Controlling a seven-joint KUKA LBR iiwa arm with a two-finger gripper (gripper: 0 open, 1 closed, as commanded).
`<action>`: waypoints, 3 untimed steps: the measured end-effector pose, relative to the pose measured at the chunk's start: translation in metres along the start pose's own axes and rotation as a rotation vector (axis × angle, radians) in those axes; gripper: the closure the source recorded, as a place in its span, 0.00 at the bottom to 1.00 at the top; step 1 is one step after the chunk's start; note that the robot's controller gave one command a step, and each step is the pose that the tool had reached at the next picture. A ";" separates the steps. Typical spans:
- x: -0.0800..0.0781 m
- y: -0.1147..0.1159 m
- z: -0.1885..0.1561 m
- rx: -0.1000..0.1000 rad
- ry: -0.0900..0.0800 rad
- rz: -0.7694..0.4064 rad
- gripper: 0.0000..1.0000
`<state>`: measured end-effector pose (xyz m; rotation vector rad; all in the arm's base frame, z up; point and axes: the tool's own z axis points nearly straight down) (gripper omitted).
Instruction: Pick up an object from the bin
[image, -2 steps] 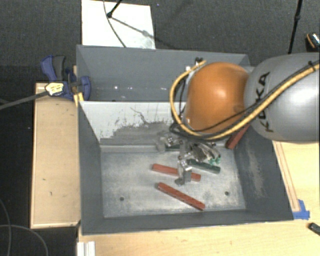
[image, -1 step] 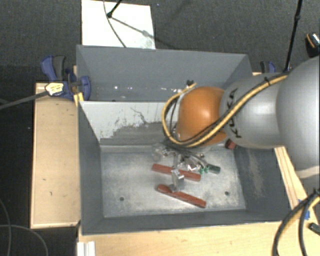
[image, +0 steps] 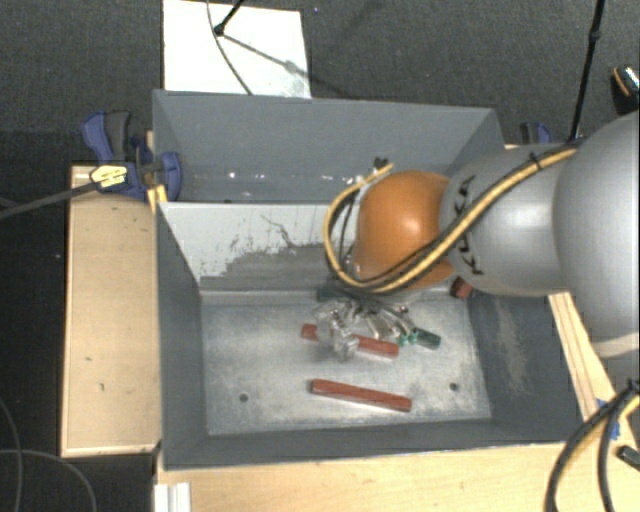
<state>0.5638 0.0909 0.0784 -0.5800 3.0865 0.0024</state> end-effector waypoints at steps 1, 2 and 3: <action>-0.006 0.007 -0.125 0.003 -0.010 0.027 1.00; -0.004 0.008 -0.120 0.001 -0.001 0.031 0.00; -0.019 -0.016 0.012 -0.001 0.003 0.076 0.00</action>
Offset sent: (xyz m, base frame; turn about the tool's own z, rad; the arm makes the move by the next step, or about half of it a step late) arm 0.0000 0.0084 0.1190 0.0275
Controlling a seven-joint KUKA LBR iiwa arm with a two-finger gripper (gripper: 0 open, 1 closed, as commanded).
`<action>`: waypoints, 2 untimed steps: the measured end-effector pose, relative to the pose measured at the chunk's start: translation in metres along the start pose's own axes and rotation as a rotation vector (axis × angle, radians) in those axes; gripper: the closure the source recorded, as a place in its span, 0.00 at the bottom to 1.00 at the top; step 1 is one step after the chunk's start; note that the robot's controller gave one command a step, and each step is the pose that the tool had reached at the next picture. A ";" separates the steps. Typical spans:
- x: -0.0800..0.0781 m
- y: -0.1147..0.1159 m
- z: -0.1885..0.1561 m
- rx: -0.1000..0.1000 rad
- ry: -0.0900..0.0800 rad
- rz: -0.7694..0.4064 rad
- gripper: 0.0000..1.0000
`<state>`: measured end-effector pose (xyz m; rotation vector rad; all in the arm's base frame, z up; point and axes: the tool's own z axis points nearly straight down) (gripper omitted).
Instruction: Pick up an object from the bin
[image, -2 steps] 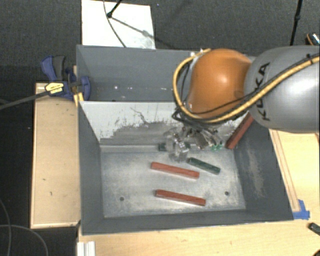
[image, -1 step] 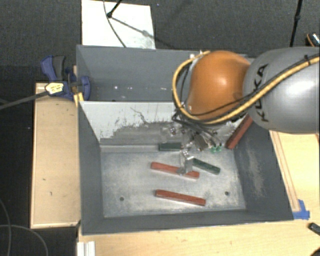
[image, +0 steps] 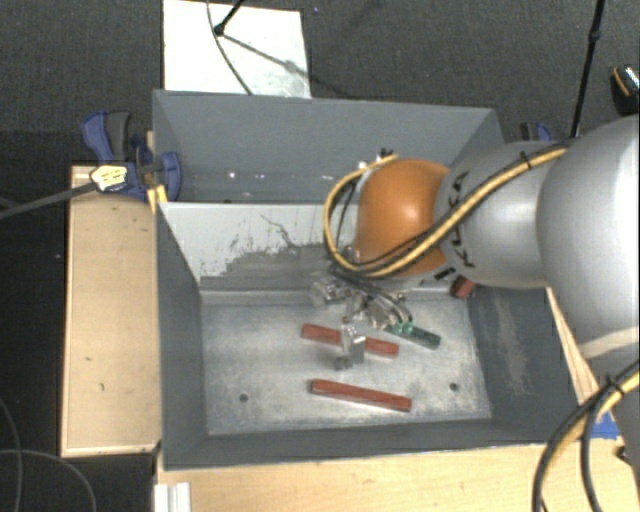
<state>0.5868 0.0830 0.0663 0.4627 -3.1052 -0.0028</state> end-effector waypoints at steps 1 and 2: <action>-0.001 0.000 -0.004 0.001 -0.005 0.003 1.00; 0.012 -0.021 -0.182 0.005 -0.014 -0.068 1.00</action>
Offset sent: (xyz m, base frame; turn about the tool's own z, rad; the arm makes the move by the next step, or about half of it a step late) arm 0.0000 0.0000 0.0000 0.0000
